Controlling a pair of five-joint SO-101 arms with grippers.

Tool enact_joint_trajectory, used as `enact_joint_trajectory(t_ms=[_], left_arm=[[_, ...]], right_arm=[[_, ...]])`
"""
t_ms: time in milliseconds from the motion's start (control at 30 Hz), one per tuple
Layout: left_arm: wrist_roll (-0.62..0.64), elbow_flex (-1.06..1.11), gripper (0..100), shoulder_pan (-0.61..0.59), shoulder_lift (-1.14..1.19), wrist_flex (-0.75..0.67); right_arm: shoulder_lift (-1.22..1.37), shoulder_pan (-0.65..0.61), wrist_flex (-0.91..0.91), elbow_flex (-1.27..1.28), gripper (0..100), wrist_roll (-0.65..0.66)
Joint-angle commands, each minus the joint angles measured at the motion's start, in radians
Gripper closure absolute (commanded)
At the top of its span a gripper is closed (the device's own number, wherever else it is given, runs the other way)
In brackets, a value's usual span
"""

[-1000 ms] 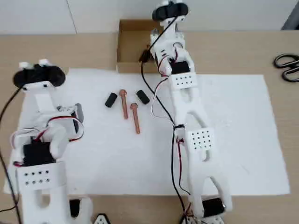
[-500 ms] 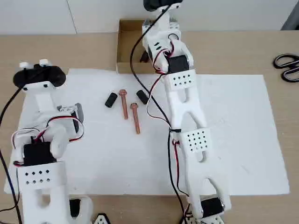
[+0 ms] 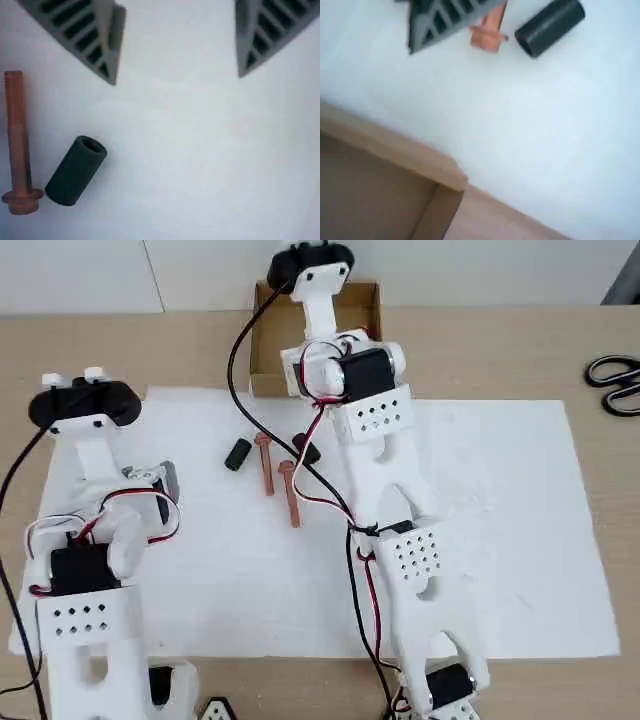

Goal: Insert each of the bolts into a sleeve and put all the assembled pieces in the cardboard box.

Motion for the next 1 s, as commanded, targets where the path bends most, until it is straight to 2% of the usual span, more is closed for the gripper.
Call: enact_joint_trajectory(t_ms=[0,567,967], left_arm=[[-0.002,-0.010,85,-0.005,-0.018,0.003],[-0.002,0.065,85,-0.006,-0.025,-0.005],[-0.002,0.065,85,-0.009,-0.020,-0.005]], right_arm=[[-0.047,-0.007,0.013,-0.037,79.4,0.002],[0.260,-0.062,0.013,-0.037,79.4,0.005],[0.323,-0.067,0.005,-0.037,79.4,0.008]])
